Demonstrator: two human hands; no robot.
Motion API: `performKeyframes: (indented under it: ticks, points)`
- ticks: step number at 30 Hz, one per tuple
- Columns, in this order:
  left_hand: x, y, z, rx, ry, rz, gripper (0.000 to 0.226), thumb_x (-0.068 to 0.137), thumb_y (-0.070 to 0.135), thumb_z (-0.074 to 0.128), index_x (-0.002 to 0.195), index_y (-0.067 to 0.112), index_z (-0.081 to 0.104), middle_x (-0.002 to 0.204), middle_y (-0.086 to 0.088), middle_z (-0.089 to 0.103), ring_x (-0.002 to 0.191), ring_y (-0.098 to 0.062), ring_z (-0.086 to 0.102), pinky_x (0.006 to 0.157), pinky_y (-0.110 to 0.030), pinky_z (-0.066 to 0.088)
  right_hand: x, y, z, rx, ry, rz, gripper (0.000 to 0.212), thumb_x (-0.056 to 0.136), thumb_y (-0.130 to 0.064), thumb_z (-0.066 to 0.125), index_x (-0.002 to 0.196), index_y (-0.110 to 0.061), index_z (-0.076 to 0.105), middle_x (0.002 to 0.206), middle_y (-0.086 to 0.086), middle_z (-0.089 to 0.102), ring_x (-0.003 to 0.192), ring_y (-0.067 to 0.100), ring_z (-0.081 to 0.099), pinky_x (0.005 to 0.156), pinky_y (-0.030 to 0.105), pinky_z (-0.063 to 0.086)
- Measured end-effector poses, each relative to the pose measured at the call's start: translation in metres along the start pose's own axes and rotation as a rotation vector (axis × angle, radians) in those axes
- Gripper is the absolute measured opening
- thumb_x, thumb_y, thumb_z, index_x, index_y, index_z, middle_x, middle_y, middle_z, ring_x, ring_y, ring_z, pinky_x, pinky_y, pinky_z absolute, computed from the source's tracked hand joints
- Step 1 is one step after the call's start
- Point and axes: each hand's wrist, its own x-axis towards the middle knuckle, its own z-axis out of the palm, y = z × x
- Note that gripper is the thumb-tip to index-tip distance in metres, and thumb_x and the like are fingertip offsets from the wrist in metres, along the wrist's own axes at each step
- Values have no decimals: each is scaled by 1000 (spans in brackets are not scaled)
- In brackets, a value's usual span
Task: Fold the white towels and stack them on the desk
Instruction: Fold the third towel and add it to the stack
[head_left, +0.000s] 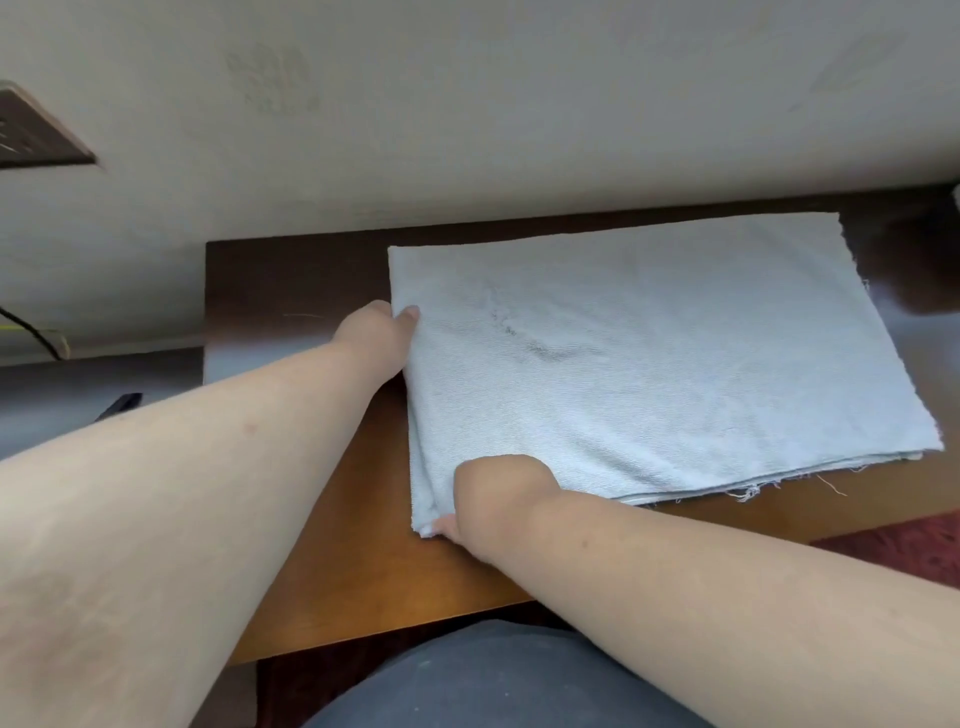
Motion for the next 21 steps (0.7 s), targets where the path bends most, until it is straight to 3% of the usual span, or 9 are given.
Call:
performKeyframes:
  ticks: [2, 3, 6, 9, 12, 17, 21]
  points:
    - [2, -2, -1, -23, -20, 6, 46, 104, 45, 38, 124, 7, 54, 114, -11, 59, 100, -29, 53, 82, -31, 36, 1, 0, -1, -41, -5, -59, 23, 101, -29, 51, 115, -14, 62, 112, 3, 65, 107, 27, 61, 81, 34, 42]
    - [3, -1, -1, -43, -33, 11, 45, 104, 44, 38, 125, 8, 54, 114, -10, 59, 100, -29, 54, 84, -32, 39, 0, -1, 0, -30, 12, -95, 18, 102, -24, 48, 111, -15, 61, 103, 1, 63, 103, 27, 61, 78, 33, 42]
    - [8, 1, -2, -117, -85, 4, 44, 103, 43, 40, 128, 9, 52, 119, -12, 58, 109, -33, 57, 96, -42, 50, -7, 0, 3, 87, 128, -176, 22, 103, -32, 40, 90, -18, 49, 75, -4, 46, 80, 26, 53, 66, 32, 35]
    - [19, 2, -8, -339, -113, -5, 38, 96, 46, 53, 121, 18, 58, 114, -4, 65, 103, -25, 63, 91, -45, 56, -12, 5, 6, 107, 226, -238, 32, 101, -38, 39, 74, -22, 39, 69, -5, 43, 63, 20, 44, 52, 30, 23]
    - [35, 8, -17, -503, -54, 39, 33, 90, 42, 62, 118, 24, 63, 112, 0, 70, 98, -20, 68, 89, -39, 57, -12, 7, 9, 100, 291, -299, 39, 100, -43, 39, 67, -26, 27, 65, -5, 41, 55, 14, 35, 50, 30, 19]
    - [58, 13, -14, -428, -21, 52, 55, 89, 45, 51, 142, 30, 48, 131, 1, 61, 117, -23, 58, 106, -42, 45, -2, 1, 10, 80, 369, -391, 37, 101, -48, 37, 73, -24, 31, 62, -6, 39, 52, 14, 33, 49, 29, 20]
    - [74, 18, -14, -222, -26, 42, 59, 94, 49, 46, 150, 33, 36, 142, -3, 52, 126, -27, 51, 110, -37, 38, 17, -2, 7, 106, 213, -402, 32, 102, -48, 39, 82, -23, 39, 66, -7, 41, 56, 11, 35, 50, 29, 23]
